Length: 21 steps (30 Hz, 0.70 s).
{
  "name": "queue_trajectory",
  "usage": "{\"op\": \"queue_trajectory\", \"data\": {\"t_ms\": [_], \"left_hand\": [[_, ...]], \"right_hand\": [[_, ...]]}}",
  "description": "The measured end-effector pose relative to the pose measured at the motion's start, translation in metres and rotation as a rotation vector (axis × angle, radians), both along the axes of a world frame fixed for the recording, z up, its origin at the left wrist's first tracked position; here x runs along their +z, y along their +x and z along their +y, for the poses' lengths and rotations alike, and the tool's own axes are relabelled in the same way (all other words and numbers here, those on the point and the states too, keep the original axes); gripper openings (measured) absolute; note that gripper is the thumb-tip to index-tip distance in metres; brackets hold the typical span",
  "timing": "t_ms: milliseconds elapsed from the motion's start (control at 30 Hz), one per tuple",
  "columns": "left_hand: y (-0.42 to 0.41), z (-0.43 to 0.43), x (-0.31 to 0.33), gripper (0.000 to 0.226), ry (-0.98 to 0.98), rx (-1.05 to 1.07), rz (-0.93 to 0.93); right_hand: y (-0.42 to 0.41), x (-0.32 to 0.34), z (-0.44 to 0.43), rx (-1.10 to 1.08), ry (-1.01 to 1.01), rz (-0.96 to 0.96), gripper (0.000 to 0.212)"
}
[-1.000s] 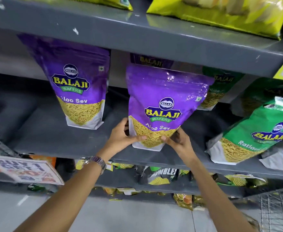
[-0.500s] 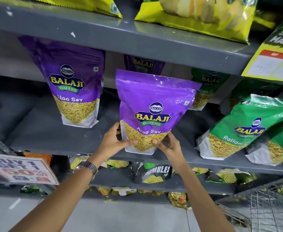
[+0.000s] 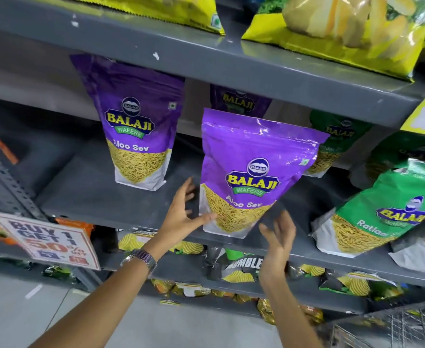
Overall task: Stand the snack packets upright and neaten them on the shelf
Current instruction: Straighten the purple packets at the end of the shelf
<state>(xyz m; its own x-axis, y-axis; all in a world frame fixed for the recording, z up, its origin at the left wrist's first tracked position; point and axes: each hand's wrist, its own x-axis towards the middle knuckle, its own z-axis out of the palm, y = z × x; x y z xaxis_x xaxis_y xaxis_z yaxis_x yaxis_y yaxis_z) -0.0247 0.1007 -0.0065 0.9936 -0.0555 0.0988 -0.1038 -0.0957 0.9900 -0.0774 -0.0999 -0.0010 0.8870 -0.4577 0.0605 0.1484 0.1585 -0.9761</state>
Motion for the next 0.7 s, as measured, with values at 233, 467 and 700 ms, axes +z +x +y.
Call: {"op": "queue_trajectory", "data": {"t_ms": [233, 467, 700], "left_hand": [[0.025, 0.106, 0.006, 0.063, -0.193, 0.661, -0.224], [0.078, 0.176, 0.003, 0.084, -0.185, 0.424, 0.132], [0.077, 0.187, 0.007, 0.058, -0.2, 0.224, 0.081]], "right_hand": [[-0.019, -0.016, 0.109, 0.474, -0.415, -0.015, 0.042], [0.122, 0.017, 0.189, 0.504, -0.421, 0.165, 0.096], [0.15, 0.031, 0.191, 0.632, -0.375, 0.106, 0.07]]}}
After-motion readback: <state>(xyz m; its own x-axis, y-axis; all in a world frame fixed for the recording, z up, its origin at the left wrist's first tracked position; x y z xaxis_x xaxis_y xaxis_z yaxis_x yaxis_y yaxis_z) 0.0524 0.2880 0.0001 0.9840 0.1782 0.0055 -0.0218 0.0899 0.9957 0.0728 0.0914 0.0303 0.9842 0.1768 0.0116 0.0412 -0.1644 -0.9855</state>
